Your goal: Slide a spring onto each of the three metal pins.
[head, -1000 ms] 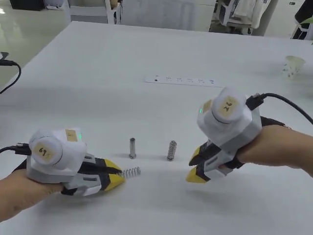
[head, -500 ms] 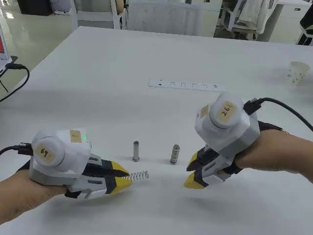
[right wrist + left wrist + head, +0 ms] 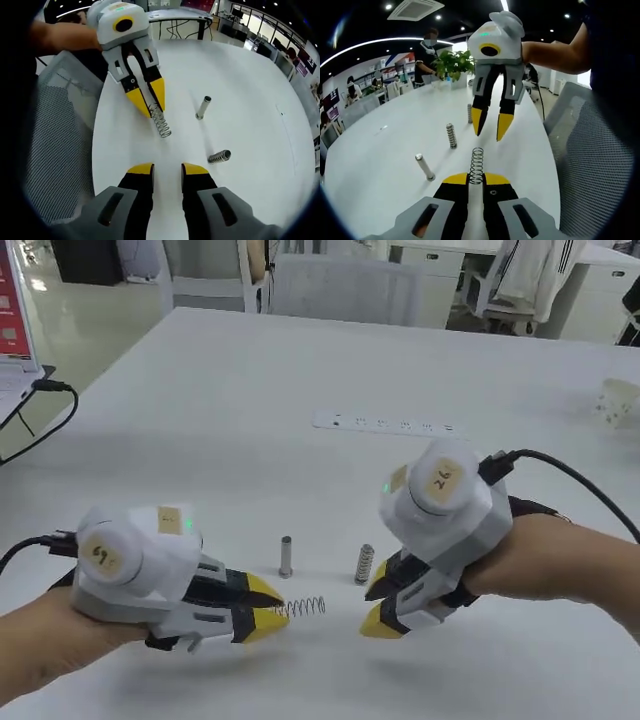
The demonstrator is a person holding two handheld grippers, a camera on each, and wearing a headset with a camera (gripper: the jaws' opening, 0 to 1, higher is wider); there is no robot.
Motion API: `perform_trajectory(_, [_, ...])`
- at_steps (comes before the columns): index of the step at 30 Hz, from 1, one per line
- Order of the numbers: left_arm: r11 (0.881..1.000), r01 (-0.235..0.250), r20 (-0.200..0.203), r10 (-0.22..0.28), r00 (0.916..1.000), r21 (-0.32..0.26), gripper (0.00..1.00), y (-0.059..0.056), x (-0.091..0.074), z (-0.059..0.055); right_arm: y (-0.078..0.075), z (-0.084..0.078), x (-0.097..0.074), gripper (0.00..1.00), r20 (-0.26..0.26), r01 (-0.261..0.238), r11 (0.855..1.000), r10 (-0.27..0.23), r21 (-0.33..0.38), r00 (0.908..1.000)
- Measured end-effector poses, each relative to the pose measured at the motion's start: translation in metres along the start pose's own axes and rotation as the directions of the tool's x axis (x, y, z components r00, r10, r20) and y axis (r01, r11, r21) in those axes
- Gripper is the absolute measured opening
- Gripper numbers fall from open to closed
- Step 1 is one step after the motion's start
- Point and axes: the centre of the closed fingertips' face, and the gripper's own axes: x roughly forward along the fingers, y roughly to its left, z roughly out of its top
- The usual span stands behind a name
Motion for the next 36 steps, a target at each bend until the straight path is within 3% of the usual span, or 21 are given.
perform_trajectory(16, [0.999,0.02,0.035,-0.021,0.9992,0.048,0.02,-0.011,0.001,0.021,0.009,0.016,0.003,0.19,0.005,-0.015,0.999,0.015,-0.049,0.9999])
perform_trajectory(36, [0.996,0.021,0.083,-0.028,0.9962,0.085,0.02,-0.016,0.001,0.041,0.017,0.021,0.004,0.16,-0.003,-0.026,0.997,0.026,-0.078,0.9997])
